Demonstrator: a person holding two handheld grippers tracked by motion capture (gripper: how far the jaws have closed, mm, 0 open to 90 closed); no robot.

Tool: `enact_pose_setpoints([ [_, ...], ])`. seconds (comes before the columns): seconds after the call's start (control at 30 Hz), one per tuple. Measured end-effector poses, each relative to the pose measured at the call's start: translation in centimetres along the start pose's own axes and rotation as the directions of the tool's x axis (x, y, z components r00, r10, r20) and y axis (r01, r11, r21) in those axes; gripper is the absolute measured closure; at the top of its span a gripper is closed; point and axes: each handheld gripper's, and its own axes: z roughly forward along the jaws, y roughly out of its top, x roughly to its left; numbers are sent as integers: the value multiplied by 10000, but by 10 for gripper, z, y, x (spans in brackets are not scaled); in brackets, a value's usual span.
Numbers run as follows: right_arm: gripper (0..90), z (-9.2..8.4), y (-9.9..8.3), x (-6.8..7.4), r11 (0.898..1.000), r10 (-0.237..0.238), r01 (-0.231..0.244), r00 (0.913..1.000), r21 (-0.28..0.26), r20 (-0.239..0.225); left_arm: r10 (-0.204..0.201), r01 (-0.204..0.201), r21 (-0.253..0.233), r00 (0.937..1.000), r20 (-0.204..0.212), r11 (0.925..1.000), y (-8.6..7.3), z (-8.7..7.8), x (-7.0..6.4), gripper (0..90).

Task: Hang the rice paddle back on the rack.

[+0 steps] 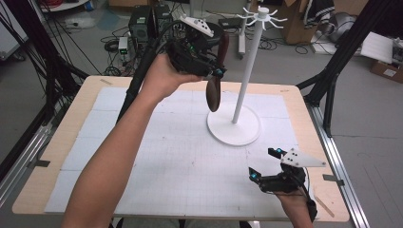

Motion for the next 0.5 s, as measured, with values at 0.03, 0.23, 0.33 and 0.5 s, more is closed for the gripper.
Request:
enact_pose_setpoints([
  [0.03,5,0,0,0,10000,-8,8,10000,-7,-4,-5,5,-33,10000,-24,10000,2,1,0,777],
  [0.23,4,0,0,0,10000,-46,46,10000,-17,-23,-137,137,18,9997,-206,9999,7,5,2,778],
  [0.33,5,0,0,0,10000,37,-37,10000,-9,-27,-199,200,32,9994,-271,9998,10,7,4,777],
  [0.5,5,0,0,0,10000,4,-4,10000,29,-59,-271,278,122,9983,-525,9995,18,10,5,777],
])
